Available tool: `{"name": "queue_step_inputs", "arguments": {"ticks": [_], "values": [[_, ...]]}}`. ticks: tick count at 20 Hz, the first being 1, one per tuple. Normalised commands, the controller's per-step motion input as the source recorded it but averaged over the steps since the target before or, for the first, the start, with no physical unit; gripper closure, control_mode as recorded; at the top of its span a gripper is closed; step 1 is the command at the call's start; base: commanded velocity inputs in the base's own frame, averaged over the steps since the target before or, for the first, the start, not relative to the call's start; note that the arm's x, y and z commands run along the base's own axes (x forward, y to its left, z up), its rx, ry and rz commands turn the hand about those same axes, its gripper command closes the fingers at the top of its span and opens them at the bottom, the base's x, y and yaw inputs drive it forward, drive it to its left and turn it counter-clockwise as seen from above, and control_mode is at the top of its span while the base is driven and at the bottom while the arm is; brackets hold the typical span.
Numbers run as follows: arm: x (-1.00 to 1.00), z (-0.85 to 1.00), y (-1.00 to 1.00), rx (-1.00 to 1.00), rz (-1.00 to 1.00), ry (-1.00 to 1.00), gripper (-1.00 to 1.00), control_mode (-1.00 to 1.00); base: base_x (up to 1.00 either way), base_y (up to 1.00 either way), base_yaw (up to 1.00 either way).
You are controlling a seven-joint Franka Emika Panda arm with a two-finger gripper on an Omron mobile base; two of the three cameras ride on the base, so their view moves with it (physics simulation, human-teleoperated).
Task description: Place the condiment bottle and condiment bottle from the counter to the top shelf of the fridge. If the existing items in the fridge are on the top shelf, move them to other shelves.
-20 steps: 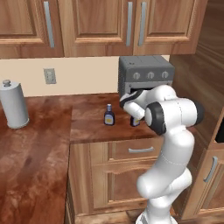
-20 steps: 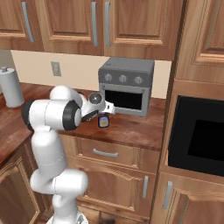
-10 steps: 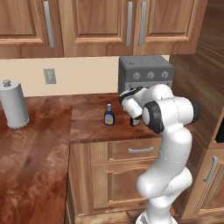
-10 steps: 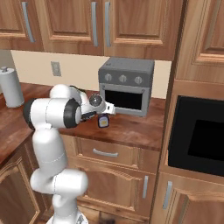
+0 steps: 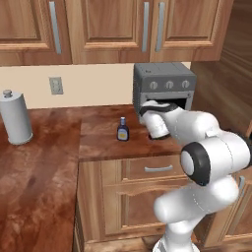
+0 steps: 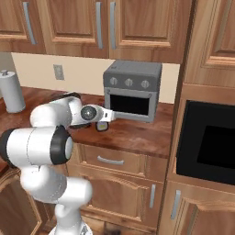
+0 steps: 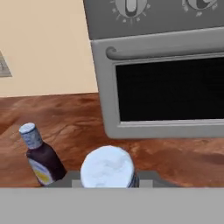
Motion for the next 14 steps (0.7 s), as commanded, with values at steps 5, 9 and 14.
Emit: {"name": "queue_step_inputs", "arguments": {"ticks": [5,9,14], "values": [[-1.00,1.00,0.04,0.00,0.00,-0.09,1.00,-1.00,0.00,0.00,0.00],[-1.00,1.00,0.00,0.00,-0.03,0.00,1.00,-1.00,0.00,0.00,0.00],[-0.89,1.00,0.00,0.00,-0.05,0.06,1.00,-1.00,0.00,0.00,0.00]]}}
